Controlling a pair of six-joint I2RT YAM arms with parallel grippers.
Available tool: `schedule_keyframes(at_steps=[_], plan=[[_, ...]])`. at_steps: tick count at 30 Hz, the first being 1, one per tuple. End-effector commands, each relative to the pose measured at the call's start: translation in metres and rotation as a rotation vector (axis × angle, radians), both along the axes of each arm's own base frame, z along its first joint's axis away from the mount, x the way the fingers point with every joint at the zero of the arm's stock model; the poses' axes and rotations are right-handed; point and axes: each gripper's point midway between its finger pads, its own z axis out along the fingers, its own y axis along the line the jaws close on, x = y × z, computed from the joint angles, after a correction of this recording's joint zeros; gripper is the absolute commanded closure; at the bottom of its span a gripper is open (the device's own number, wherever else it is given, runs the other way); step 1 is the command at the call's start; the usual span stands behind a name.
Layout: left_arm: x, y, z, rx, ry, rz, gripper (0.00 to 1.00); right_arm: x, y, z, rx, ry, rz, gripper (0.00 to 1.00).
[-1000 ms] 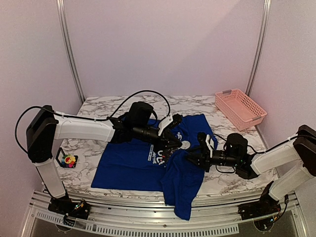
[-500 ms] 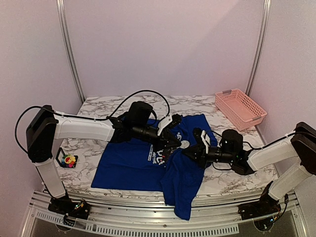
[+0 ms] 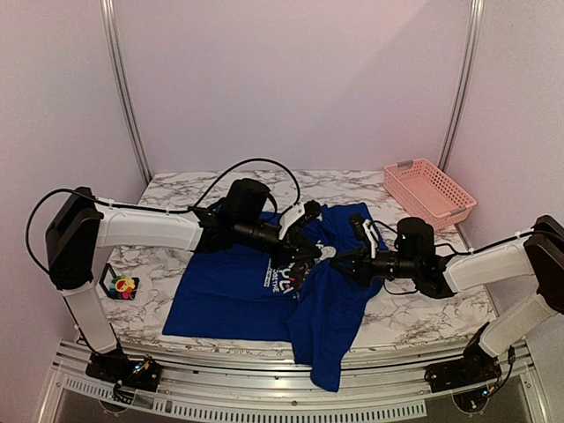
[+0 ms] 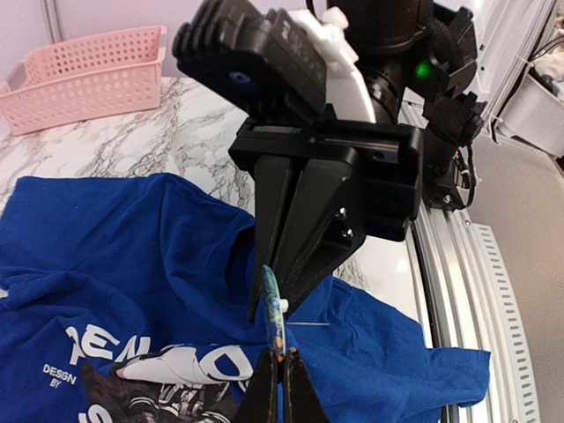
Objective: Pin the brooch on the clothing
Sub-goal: Pin the brooch onto the flattened clothing.
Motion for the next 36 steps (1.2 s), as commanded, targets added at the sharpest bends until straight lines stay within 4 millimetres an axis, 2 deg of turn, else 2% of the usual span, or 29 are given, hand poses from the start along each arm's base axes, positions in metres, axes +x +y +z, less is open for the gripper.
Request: schedule_keyframes(at_steps=[1, 5, 8, 10, 13, 15, 16, 19, 25, 29, 34, 36], plan=[[-0.031, -0.006, 0.005, -0.029, 0.062, -0.096, 1.00, 0.020, -0.005, 0.016, 0.028, -0.007, -0.068, 1.00], [-0.023, -0.003, 0.004, -0.023, 0.116, -0.053, 1.00, 0.015, -0.008, 0.008, 0.003, 0.015, -0.050, 0.98], [-0.020, -0.001, 0.002, -0.010, 0.147, -0.028, 1.00, 0.008, -0.013, 0.007, -0.026, -0.023, -0.032, 0.72], [-0.019, 0.000, 0.001, 0.008, 0.186, -0.006, 1.00, 0.003, -0.016, 0.015, -0.027, -0.093, -0.016, 0.59], [-0.017, -0.001, 0.002, 0.022, 0.210, 0.013, 1.00, -0.005, -0.022, 0.021, -0.037, -0.187, 0.000, 0.46], [-0.016, -0.002, 0.003, 0.022, 0.210, 0.022, 1.00, -0.007, -0.024, 0.024, -0.037, -0.253, 0.009, 0.25], [-0.016, -0.002, 0.003, 0.021, 0.211, 0.027, 1.00, -0.008, -0.024, 0.026, -0.028, -0.279, 0.015, 0.21], [-0.015, -0.004, 0.006, 0.012, 0.224, 0.035, 1.00, -0.015, -0.021, 0.032, 0.012, -0.351, 0.059, 0.21], [-0.012, -0.006, 0.012, -0.010, 0.223, 0.037, 1.00, -0.023, -0.008, 0.017, 0.000, -0.403, 0.184, 0.30], [-0.011, -0.008, 0.010, -0.016, 0.228, 0.035, 1.00, -0.025, -0.003, 0.024, 0.032, -0.450, 0.208, 0.33], [-0.010, -0.011, 0.012, -0.030, 0.227, 0.031, 1.00, -0.019, 0.004, 0.037, 0.088, -0.473, 0.198, 0.47], [-0.010, -0.012, 0.013, -0.038, 0.226, 0.030, 1.00, -0.016, 0.008, 0.033, 0.089, -0.451, 0.208, 0.53]])
